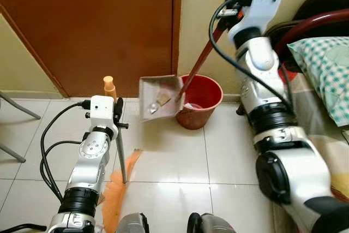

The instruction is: Sweep floor

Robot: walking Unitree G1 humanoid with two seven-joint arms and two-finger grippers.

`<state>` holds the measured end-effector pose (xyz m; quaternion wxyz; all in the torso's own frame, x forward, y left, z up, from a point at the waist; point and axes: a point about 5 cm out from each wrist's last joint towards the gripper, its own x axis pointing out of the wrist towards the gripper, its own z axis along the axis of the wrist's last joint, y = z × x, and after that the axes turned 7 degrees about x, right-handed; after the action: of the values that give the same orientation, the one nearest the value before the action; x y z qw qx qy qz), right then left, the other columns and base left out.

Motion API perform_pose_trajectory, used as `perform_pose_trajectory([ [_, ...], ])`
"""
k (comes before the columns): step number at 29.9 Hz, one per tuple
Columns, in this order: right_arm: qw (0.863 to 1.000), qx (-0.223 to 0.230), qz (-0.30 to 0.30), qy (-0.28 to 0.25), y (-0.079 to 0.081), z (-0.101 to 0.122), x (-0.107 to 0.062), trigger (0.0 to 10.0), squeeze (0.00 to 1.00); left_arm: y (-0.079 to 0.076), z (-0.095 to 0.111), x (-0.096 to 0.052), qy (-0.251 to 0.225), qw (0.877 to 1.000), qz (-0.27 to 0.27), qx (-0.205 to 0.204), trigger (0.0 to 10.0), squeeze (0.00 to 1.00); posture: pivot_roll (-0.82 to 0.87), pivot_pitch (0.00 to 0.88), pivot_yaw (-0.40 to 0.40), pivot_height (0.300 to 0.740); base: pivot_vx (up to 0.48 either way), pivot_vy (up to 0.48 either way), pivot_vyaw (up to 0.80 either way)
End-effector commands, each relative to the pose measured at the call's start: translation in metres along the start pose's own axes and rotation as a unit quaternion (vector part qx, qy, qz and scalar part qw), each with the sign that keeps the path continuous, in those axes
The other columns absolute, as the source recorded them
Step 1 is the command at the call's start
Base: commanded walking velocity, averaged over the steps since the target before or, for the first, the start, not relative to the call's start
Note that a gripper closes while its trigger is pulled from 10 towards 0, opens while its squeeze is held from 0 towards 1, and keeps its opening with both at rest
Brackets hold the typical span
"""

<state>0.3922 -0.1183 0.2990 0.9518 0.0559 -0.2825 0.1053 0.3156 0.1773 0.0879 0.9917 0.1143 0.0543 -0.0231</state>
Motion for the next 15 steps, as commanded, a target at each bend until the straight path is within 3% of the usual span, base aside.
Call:
perform_pose_trajectory([
  [1,0.996,-0.051,0.026,-0.072,0.007,0.028,0.01,10.0,0.0,0.001,-0.008,-0.001,0.02,1.0,0.002,0.002,10.0,0.0,0.01,0.069,-0.022,0.74,0.0,0.0,0.0],
  [4,0.988,-0.108,0.057,-0.095,0.016,0.032,0.01,10.0,0.0,0.001,-0.007,-0.001,0.019,1.0,0.001,0.002,10.0,0.0,0.01,0.069,-0.02,0.74,0.0,0.0,0.0],
  [8,0.981,-0.14,0.08,-0.11,0.025,0.03,0.007,10.0,0.0,0.0,-0.006,0.0,0.018,1.0,0.0,0.002,10.0,0.0,0.01,0.07,-0.018,0.74,0.0,0.0,0.0],
  [15,0.951,-0.225,0.17,-0.13,0.063,0.002,-0.018,10.0,0.0,-0.002,-0.005,0.0,0.017,1.0,-0.005,0.002,10.0,0.0,0.02,0.071,-0.015,0.74,0.0,0.0,0.0],
])
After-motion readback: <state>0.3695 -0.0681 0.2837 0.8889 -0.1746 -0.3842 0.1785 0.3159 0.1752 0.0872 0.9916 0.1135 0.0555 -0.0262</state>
